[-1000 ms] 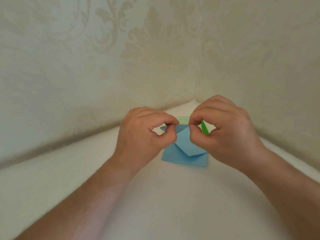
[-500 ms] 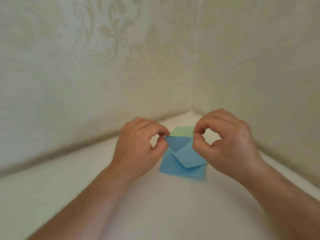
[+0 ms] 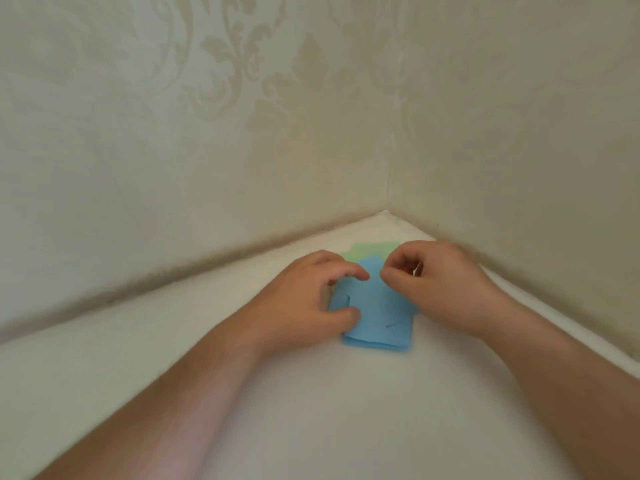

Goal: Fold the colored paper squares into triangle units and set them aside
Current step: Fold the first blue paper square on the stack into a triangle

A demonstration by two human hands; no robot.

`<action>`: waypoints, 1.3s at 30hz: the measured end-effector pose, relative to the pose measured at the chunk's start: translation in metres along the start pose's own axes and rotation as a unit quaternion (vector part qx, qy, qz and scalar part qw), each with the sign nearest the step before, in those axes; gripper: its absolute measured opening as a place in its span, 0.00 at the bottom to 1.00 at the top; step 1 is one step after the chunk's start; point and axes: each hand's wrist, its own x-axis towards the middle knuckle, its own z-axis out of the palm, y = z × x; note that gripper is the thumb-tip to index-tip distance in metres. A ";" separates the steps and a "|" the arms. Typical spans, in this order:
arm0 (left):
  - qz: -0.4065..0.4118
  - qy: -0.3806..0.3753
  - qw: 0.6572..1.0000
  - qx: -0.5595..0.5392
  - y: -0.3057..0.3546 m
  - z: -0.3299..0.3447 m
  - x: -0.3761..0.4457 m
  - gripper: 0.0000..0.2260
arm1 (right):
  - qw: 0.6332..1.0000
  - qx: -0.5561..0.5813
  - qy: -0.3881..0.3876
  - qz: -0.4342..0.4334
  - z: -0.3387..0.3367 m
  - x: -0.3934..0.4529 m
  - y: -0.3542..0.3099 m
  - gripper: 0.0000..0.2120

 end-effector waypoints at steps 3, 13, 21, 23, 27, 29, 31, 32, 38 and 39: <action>0.000 -0.056 0.996 0.073 0.000 0.002 0.000 0.27 | 0.996 -0.023 -0.089 0.001 -0.001 -0.005 -0.005 0.06; -0.006 0.016 0.995 -0.095 0.003 -0.004 -0.001 0.15 | 0.990 0.019 -0.138 0.002 0.004 -0.015 -0.023 0.05; -0.004 0.085 0.917 -0.390 0.014 -0.003 0.001 0.03 | 0.978 0.199 -0.048 -0.029 0.006 -0.018 -0.028 0.06; -0.015 0.133 0.891 -0.434 0.015 -0.004 0.004 0.05 | 0.978 0.200 -0.046 -0.031 0.006 -0.018 -0.027 0.06; -0.036 0.171 0.847 -0.501 0.013 -0.013 0.006 0.07 | 0.979 0.196 -0.045 -0.017 0.012 -0.017 -0.023 0.05; -0.030 0.170 0.860 -0.480 0.013 -0.015 0.005 0.03 | 0.978 0.210 -0.016 -0.001 0.015 -0.015 -0.023 0.05; -0.024 0.193 0.884 -0.424 0.008 -0.018 0.001 0.06 | 0.976 0.216 0.010 0.019 0.016 -0.011 -0.024 0.06; -0.025 0.209 0.898 -0.386 0.004 -0.021 -0.001 0.07 | 0.977 0.212 0.018 0.022 0.016 -0.009 -0.026 0.06; -0.048 0.179 0.945 -0.270 -0.003 -0.072 -0.015 0.06 | 0.989 0.102 0.009 -0.105 0.017 0.003 -0.056 0.06; -0.053 0.165 0.953 -0.250 -0.004 -0.082 -0.020 0.06 | 0.988 0.100 0.009 -0.117 0.022 0.005 -0.062 0.06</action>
